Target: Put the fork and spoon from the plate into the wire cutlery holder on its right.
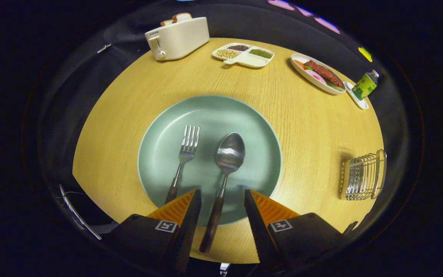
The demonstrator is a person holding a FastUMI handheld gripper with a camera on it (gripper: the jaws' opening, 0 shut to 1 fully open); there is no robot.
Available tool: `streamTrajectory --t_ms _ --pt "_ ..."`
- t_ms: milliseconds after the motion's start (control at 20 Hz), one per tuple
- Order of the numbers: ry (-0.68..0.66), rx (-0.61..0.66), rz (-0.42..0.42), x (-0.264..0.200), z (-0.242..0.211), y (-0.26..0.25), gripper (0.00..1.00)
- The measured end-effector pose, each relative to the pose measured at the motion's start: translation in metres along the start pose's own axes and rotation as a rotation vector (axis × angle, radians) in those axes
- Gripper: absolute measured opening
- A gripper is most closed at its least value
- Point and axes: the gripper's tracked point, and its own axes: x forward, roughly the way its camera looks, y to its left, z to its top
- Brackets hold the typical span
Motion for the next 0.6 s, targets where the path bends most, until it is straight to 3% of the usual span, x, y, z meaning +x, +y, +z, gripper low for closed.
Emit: streamTrajectory --t_ms 50,150,200,350,600 --pt "0.031 -0.006 0.0 0.0048 -0.0031 0.0005 0.62" --pt "0.056 -0.023 -0.013 0.01 0.0 0.0005 0.49" --pt "0.055 -0.032 -0.01 0.0132 0.0022 0.0016 0.47" --pt "0.073 -0.045 -0.025 0.0108 0.0045 -0.0023 0.25" --pt "0.1 -0.036 0.04 0.0111 0.0039 -0.0031 0.09"
